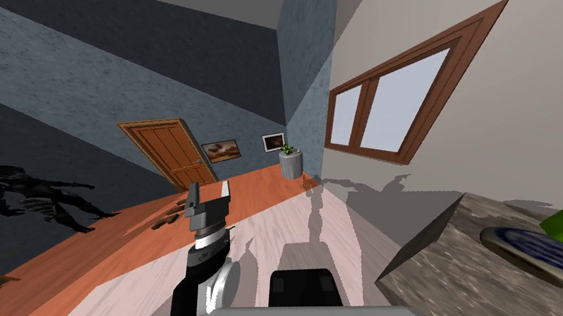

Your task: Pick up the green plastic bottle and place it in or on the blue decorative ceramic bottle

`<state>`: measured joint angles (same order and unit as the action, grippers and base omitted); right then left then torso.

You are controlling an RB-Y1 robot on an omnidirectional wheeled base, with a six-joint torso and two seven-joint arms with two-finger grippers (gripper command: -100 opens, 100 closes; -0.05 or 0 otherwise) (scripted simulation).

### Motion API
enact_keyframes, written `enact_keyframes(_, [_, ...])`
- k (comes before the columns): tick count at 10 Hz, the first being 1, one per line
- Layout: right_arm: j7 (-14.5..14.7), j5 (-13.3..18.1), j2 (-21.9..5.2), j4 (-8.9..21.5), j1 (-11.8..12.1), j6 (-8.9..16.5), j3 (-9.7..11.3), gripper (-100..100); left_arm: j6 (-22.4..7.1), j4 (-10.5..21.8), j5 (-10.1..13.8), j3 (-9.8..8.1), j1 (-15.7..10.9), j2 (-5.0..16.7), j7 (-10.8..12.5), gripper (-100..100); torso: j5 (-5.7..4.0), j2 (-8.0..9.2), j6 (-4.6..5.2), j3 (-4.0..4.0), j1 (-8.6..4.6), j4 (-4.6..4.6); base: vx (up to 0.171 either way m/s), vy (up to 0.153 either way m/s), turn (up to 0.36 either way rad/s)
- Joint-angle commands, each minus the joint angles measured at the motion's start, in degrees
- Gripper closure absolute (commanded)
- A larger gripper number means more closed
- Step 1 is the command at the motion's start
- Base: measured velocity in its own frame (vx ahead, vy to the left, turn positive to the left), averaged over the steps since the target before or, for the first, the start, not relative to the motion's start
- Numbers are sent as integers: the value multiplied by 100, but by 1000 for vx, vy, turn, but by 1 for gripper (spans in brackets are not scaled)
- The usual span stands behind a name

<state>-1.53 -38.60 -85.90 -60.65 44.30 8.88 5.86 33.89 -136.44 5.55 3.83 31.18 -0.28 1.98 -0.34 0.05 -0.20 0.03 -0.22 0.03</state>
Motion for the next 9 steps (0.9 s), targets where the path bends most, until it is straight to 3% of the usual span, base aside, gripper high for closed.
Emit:
enact_keyframes(1, [8,-54,-20,286,6,-97,82,-100,0,0,0,0,0,0,0,0,0,0,0,0,0,0,21,-12,-19])
enact_keyframes(3, [8,-54,-20,612,6,-97,82,-100,0,0,0,0,1,0,0,0,-4,-18,0,-11,-13,-5,16,-11,-5])
enact_keyframes(6, [8,-54,-20,660,6,-97,82,-100,0,0,0,0,0,0,0,0,-4,-13,-1,-9,-9,-4,0,0,0])
enact_keyframes(8, [-262,-507,-437,548,-204,201,582,-100,0,0,0,0,-2,0,0,0,-3,10,-11,3,-10,0,-163,-16,301])
enact_keyframes(9, [-262,-507,-437,548,-204,201,582,-100,-1,0,0,0,-3,0,0,0,-3,46,-11,24,-15,8,-181,-43,104])
